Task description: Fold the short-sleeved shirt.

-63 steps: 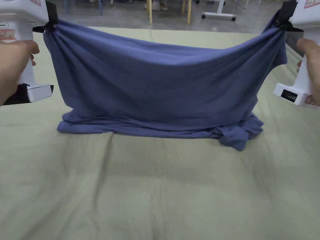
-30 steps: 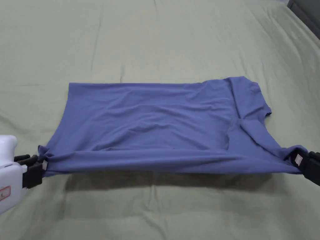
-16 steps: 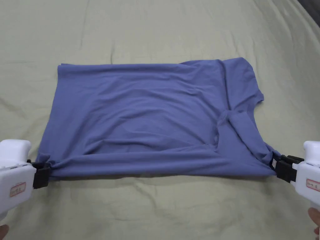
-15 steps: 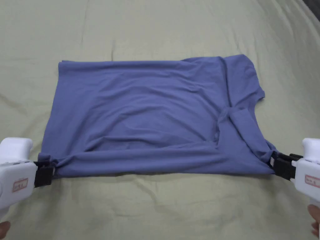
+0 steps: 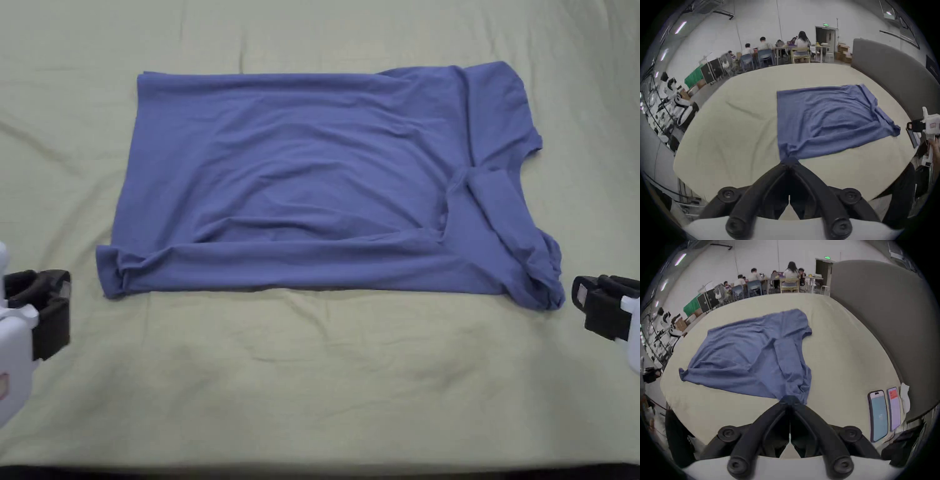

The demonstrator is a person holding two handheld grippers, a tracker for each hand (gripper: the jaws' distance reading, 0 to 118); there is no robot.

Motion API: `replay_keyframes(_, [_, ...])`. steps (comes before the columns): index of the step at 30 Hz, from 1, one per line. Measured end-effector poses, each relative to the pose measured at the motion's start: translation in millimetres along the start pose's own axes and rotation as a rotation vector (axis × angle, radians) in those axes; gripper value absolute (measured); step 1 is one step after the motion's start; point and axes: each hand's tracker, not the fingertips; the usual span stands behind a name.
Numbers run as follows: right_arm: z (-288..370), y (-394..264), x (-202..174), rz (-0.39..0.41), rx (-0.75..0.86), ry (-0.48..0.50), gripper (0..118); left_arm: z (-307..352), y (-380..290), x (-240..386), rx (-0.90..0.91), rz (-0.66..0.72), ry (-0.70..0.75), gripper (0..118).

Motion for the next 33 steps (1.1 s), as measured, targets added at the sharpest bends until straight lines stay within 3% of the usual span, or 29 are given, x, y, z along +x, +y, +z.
replay_keyframes(5, [-7, -6, -10, 0.002, -0.041, 0.06, 3, -30, 5, 8, -0.083, -0.025, -0.034, 0])
replay_keyframes(7, [-9, -5, -11, 0.005, -0.043, 0.073, 3, -56, 7, 3, -0.119, 0.027, -0.061, 15])
replay_keyframes(9, [-13, -3, -14, 0.015, -0.047, 0.082, 3, -85, 17, -8, -0.173, 0.092, -0.093, 38])
replay_keyframes(10, [-14, -1, -14, 0.016, -0.048, 0.083, 3, -100, 19, -11, -0.192, 0.11, -0.094, 74])
replay_keyframes(11, [-17, 1, -15, 0.015, -0.047, 0.088, 3, -119, 17, -14, -0.187, 0.118, -0.08, 89])
replay_keyframes(16, [-31, 6, -19, 0.017, -0.065, 0.099, 3, -181, 20, -21, -0.267, 0.117, -0.065, 89])
replay_keyframes(17, [-35, 6, -20, 0.019, -0.072, 0.097, 3, -186, 17, -22, -0.278, 0.123, -0.093, 81])
replay_keyframes(18, [-38, 6, -21, 0.021, -0.08, 0.094, 3, -188, 11, -21, -0.264, 0.129, -0.147, 55])
replay_keyframes(19, [-40, 5, -22, 0.024, -0.086, 0.094, 3, -190, 7, -20, -0.251, 0.139, -0.176, 10])
replay_keyframes(20, [-43, 4, -22, 0.026, -0.095, 0.092, 3, -188, 4, -15, -0.249, 0.151, -0.164, 2])
replay_keyframes(22, [-48, 3, -23, 0.027, -0.11, 0.09, 3, -184, 7, -7, -0.269, 0.07, -0.119, 2])
replay_keyframes(26, [-55, 6, -19, 0.011, -0.121, 0.101, 4, -172, 13, -9, -0.228, 0.085, -0.119, 2])
replay_keyframes(27, [-55, 9, -17, -0.013, -0.108, 0.091, 31, -169, 15, -10, -0.221, 0.092, -0.121, 2])
replay_keyframes(28, [-55, 11, -15, -0.037, -0.099, 0.06, 84, -165, 18, -11, -0.214, 0.099, -0.126, 2])
replay_keyframes(29, [-61, 14, -12, -0.043, -0.103, 0.043, 118, -162, 20, -13, -0.203, 0.112, -0.133, 2])
replay_keyframes(30, [-69, 16, -8, -0.046, -0.131, 0.059, 118, -158, 22, -14, -0.189, 0.124, -0.138, 2])
replay_keyframes(31, [-70, 17, -5, -0.058, -0.061, 0.011, 118, -160, 23, -16, -0.188, 0.128, -0.142, 2])
replay_keyframes(33, [-89, 18, -4, -0.104, -0.118, 0.034, 118, -161, 24, -17, -0.184, 0.136, -0.145, 2])
